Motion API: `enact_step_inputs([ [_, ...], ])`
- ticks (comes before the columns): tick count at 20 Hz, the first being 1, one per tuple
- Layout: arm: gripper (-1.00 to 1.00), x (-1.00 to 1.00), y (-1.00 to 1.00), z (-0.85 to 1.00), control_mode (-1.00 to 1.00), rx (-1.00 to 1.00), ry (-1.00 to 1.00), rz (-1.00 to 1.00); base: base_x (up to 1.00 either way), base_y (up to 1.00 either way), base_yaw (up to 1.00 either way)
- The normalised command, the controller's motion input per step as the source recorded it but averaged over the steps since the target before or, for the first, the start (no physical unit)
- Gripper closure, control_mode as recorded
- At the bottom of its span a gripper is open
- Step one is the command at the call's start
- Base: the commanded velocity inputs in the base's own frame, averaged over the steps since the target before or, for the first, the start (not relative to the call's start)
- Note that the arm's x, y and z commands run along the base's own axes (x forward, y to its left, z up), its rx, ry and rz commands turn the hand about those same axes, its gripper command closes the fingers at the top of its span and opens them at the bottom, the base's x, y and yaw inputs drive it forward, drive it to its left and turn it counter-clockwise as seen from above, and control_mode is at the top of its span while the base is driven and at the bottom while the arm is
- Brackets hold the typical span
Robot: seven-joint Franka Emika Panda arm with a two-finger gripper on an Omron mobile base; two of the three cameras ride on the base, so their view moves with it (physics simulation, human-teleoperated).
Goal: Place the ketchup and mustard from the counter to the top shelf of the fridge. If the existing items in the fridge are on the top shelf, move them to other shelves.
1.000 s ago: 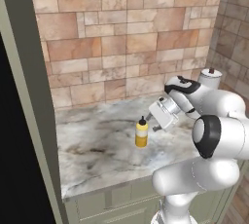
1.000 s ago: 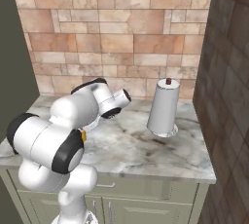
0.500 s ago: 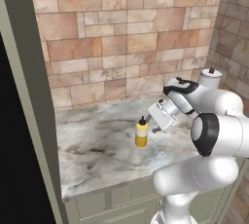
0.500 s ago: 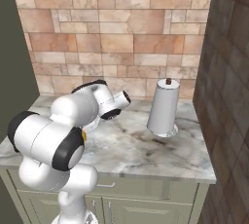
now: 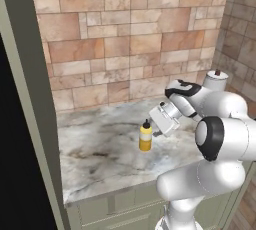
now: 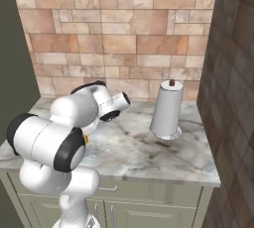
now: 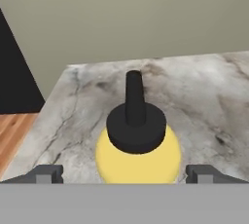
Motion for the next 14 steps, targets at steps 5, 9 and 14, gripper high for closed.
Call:
enact_step_inputs([
  [5,-1.0,0.0,0.17,0.0,-1.0,0.0,0.0,0.0,0.0,0.0,0.0],
  [9,-1.0,0.0,0.08,0.0,-1.0,0.0,0.0,0.0,0.0,0.0,0.0],
  [14,-1.0,0.0,0.12,0.0,-1.0,0.0,0.0,0.0,0.0,0.0,0.0],
])
